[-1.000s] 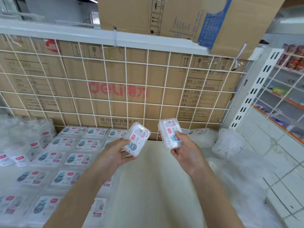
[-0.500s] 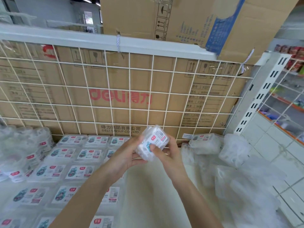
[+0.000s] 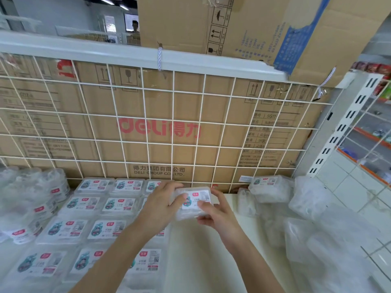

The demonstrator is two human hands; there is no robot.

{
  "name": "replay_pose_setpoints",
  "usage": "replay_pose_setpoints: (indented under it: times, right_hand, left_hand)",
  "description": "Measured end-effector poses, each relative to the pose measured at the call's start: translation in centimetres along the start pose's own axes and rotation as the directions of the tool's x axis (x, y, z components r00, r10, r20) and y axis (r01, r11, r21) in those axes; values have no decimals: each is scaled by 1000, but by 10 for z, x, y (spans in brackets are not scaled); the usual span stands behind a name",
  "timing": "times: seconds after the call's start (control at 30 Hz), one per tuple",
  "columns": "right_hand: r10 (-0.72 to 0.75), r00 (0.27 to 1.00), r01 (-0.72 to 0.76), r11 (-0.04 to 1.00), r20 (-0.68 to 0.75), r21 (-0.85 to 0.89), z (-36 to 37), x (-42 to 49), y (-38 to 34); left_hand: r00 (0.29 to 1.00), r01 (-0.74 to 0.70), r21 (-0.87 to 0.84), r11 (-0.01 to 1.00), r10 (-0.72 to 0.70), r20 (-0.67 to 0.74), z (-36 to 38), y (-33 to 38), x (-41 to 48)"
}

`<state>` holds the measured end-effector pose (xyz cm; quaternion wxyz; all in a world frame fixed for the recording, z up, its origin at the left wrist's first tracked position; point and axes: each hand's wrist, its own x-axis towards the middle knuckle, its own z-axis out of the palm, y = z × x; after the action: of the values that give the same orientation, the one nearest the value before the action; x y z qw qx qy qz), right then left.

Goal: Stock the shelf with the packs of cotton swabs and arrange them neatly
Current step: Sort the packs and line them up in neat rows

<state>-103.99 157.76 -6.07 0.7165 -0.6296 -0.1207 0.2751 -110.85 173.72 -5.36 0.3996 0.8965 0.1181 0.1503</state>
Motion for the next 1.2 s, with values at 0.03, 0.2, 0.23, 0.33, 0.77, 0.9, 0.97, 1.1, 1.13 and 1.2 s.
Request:
replay_pose_setpoints:
  times: [0.03, 0.2, 0.23, 0.33, 0.77, 0.9, 0.97, 1.1, 1.13, 1.2]
  right_hand:
    - [23, 998, -23, 1000, -60, 0, -1, 4, 5]
    - [70, 970, -90, 993, -235, -78, -1, 31, 21]
    - [62, 969, -89, 991, -239, -102, 1, 37, 23]
    - [29, 965, -82, 978, -259, -193, 10, 53, 26]
    - [-303, 945, 170, 778, -124, -605, 4, 57, 54]
    - [-435, 899, 246, 589, -46, -770, 1, 59, 65]
    - [-457, 887, 240, 579, -67, -779, 5, 62, 64]
    - [-481, 870, 224, 582, -109, -782, 12, 67, 64]
    - [-487, 865, 219, 583, -121, -782, 15, 67, 65]
    - [-501, 854, 207, 573, -139, -793, 20, 69, 67]
  left_hand:
    - [999, -35, 153, 988, 38, -17, -1, -6, 0]
    - [995, -64, 596, 800, 2, 104, -9, -27, 2]
    - [990, -72, 611, 788, -16, 137, -8, -31, 2]
    - [979, -60, 604, 794, -71, 191, -6, -39, 3]
    - [988, -61, 553, 831, -29, 153, -4, -48, 5]
    - [989, -72, 535, 842, -10, 149, -4, -49, 5]
    - [989, -74, 527, 847, -5, 148, -5, -49, 6]
    - [989, -70, 508, 858, -6, 147, -5, -50, 6]
    - [989, -68, 508, 859, -8, 147, -5, -51, 6]
    - [989, -65, 512, 856, -12, 146, -5, -51, 6]
